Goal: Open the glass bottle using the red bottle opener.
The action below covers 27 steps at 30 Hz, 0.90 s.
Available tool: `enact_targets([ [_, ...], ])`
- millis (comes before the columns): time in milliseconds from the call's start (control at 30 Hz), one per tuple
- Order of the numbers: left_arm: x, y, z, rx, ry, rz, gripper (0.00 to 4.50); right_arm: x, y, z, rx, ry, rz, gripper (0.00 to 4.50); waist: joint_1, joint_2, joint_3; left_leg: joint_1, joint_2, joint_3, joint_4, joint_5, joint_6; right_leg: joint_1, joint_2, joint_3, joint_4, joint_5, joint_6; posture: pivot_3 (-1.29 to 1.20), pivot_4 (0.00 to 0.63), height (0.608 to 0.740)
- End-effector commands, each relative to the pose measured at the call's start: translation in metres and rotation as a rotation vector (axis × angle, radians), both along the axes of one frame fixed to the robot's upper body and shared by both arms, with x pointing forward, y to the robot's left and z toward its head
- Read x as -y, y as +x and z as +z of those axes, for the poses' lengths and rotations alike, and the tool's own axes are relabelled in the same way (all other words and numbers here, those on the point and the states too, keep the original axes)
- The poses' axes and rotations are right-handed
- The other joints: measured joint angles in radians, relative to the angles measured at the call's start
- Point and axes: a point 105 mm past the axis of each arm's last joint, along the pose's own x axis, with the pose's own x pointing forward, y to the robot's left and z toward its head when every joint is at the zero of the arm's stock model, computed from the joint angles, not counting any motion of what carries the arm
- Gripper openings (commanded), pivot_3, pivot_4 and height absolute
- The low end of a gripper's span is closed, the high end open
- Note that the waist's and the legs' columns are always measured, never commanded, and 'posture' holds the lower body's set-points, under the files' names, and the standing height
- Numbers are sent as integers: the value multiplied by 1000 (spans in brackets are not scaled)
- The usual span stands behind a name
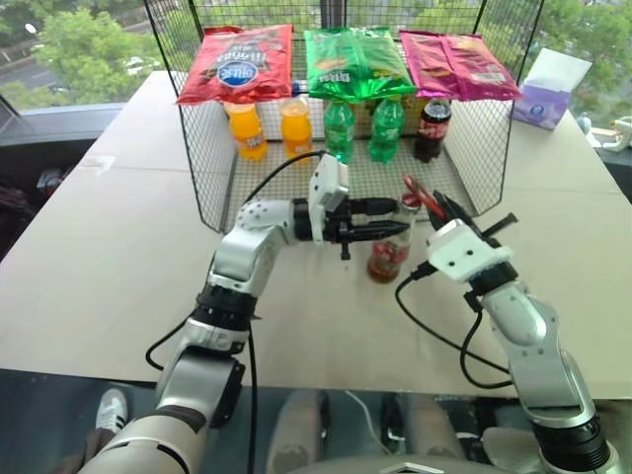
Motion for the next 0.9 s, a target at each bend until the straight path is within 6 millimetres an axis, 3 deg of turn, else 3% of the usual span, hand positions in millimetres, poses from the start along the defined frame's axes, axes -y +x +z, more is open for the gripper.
enact_targets([
  [33,1,-4,-7,-8,41,-13,1172,-4,-7,16,72,12,25,0,0,0,0,0,0,0,0,0,0,0,0,0,0,0,0,0,150,740],
  [67,1,-4,-8,-8,42,-12,2172,-5,-7,16,72,11,28,0,0,0,0,0,0,0,0,0,0,0,0,0,0,0,0,0,150,740],
  [167,1,-3,-7,-8,43,-7,3228,-7,-7,17,72,9,39,0,-1,0,0,0,0,0,0,0,0,0,0,0,0,0,0,0,150,740],
  [800,7,-2,-8,4,59,-16,3228,-6,-8,16,70,16,39,0,0,0,0,0,0,0,0,0,0,0,0,0,0,0,0,0,150,740],
  [833,7,-2,-8,5,59,-18,2720,-6,-8,16,70,16,38,0,0,0,0,-1,0,0,0,0,0,0,0,0,0,0,0,0,150,740],
  [900,8,-2,-7,7,61,-22,2194,-6,-8,16,70,18,37,0,0,0,0,-1,0,0,0,0,0,0,0,0,0,0,0,0,150,740],
])
